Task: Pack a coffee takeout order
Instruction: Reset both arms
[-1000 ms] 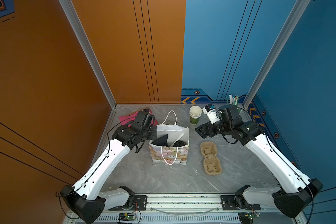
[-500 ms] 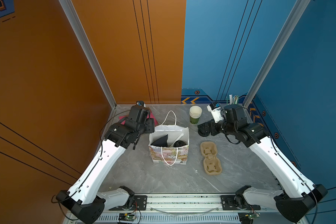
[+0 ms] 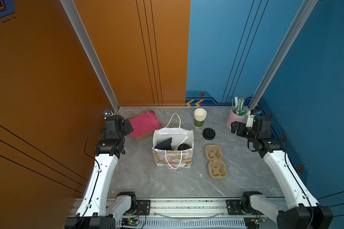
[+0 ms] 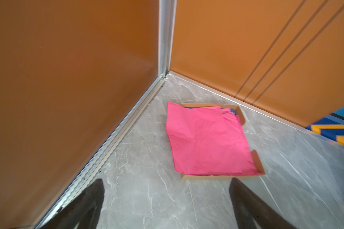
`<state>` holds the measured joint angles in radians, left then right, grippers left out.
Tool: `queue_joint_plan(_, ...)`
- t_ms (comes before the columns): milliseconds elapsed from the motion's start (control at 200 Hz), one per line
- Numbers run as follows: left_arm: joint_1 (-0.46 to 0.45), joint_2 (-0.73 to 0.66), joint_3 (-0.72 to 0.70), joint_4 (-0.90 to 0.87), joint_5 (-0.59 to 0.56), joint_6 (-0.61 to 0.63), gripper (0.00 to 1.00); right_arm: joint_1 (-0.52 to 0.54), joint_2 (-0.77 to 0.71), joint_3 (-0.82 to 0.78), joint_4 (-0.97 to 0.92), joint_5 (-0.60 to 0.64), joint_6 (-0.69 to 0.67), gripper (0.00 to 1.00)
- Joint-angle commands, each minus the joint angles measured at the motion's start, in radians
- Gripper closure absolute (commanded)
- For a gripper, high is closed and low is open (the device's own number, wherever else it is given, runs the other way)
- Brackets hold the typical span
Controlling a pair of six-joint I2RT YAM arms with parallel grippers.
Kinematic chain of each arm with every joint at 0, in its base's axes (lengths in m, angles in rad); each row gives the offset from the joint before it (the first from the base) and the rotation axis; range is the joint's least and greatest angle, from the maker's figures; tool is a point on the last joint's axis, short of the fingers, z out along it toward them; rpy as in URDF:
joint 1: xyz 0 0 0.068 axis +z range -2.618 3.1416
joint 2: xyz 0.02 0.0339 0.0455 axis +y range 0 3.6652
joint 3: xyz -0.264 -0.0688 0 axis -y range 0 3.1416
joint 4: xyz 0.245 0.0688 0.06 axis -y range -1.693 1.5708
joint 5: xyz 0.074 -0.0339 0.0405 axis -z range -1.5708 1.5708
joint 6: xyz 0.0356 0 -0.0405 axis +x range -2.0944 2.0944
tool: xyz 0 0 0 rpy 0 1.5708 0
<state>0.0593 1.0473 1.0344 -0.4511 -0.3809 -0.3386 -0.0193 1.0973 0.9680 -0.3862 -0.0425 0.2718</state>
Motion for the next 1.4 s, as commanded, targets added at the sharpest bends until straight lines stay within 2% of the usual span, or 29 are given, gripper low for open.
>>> queue_joint_plan(0,0.019,-0.015,-0.129,0.188,-0.068,-0.061,0.02,-0.055,0.002,-0.094,0.131,0.052,0.058,0.00)
queue_joint_plan(100,0.018,-0.016,-0.257,0.339,-0.141,-0.073,0.02,-0.089,0.011,-0.190,0.224,0.093,0.053,0.00)
queue_joint_plan(230,0.016,-0.018,-0.418,0.539,-0.160,-0.025,0.02,-0.104,0.038,-0.316,0.393,0.122,0.018,0.00)
queue_joint_plan(400,-0.014,0.001,-0.566,0.770,-0.121,0.066,0.02,-0.098,0.109,-0.432,0.605,0.142,-0.021,0.00)
queue_joint_plan(571,-0.051,0.061,-0.653,0.960,-0.087,0.165,0.02,-0.073,0.167,-0.516,0.780,0.156,-0.084,0.00)
queue_joint_plan(666,-0.053,0.083,-0.699,1.063,-0.046,0.194,0.02,-0.040,0.187,-0.584,0.937,0.170,-0.128,0.00)
queue_joint_plan(726,-0.054,0.095,-0.719,1.111,-0.028,0.205,0.02,-0.018,0.183,-0.580,0.921,0.176,-0.154,0.00)
queue_joint_plan(806,-0.054,0.118,-0.739,1.170,-0.005,0.222,0.02,0.010,0.199,-0.616,1.036,0.188,-0.184,0.00)
queue_joint_plan(981,-0.050,0.176,-0.741,1.236,0.058,0.237,0.02,0.022,0.269,-0.596,1.120,0.153,-0.200,0.00)
queue_joint_plan(1171,-0.049,0.229,-0.727,1.269,0.114,0.248,0.02,0.028,0.461,-0.610,1.349,0.128,-0.195,0.00)
queue_joint_plan(1236,-0.047,0.231,-0.730,1.270,0.131,0.252,0.02,0.029,0.432,-0.586,1.248,0.134,-0.204,0.00)
queue_joint_plan(1396,-0.044,0.295,-0.731,1.316,0.181,0.264,0.02,0.033,0.450,-0.595,1.297,0.127,-0.208,0.00)
